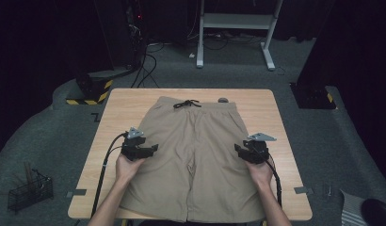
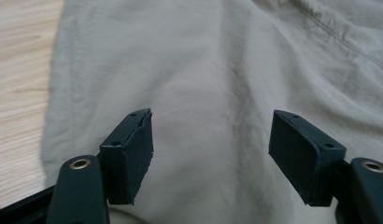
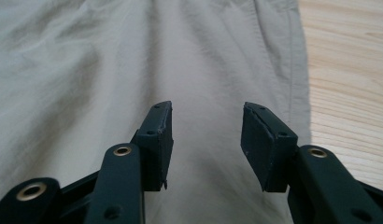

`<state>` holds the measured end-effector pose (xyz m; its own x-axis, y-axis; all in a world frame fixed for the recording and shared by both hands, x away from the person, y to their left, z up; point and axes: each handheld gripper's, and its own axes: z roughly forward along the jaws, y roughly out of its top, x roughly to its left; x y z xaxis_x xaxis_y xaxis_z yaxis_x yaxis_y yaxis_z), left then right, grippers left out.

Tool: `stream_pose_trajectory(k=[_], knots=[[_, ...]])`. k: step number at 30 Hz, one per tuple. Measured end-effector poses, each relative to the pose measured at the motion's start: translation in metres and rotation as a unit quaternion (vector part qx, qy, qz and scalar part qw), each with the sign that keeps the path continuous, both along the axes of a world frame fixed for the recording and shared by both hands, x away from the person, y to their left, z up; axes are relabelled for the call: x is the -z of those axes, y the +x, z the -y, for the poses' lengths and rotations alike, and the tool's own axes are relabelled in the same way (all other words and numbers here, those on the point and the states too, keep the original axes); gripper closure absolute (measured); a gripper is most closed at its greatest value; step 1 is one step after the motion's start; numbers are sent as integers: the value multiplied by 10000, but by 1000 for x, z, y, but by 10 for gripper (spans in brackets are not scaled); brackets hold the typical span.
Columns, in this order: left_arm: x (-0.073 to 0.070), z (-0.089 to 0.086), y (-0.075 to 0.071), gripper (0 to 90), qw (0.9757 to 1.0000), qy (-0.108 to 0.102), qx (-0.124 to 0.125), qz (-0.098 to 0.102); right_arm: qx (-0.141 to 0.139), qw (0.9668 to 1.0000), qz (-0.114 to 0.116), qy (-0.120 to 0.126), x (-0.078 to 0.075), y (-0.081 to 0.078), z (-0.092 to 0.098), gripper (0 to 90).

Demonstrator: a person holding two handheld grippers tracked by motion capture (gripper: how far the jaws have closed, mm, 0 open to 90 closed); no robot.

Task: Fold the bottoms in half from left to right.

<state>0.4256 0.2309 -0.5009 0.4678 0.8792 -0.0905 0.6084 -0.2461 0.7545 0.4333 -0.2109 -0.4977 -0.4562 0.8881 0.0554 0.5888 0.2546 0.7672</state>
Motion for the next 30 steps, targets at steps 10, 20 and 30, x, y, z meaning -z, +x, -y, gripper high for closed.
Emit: stream_pose_trajectory(k=[10,20,30], knots=[[12,6,5,310,9996,238,-53,-150,-32,9996,-217,-190,12,5,-6,527],[18,11,4,315,9987,461,18,-215,-35,9990,-306,-337,20,4,-6,516],[22,10,-6,327,9988,483,-60,10,-89,9985,-174,-505,21,0,-7,503]])
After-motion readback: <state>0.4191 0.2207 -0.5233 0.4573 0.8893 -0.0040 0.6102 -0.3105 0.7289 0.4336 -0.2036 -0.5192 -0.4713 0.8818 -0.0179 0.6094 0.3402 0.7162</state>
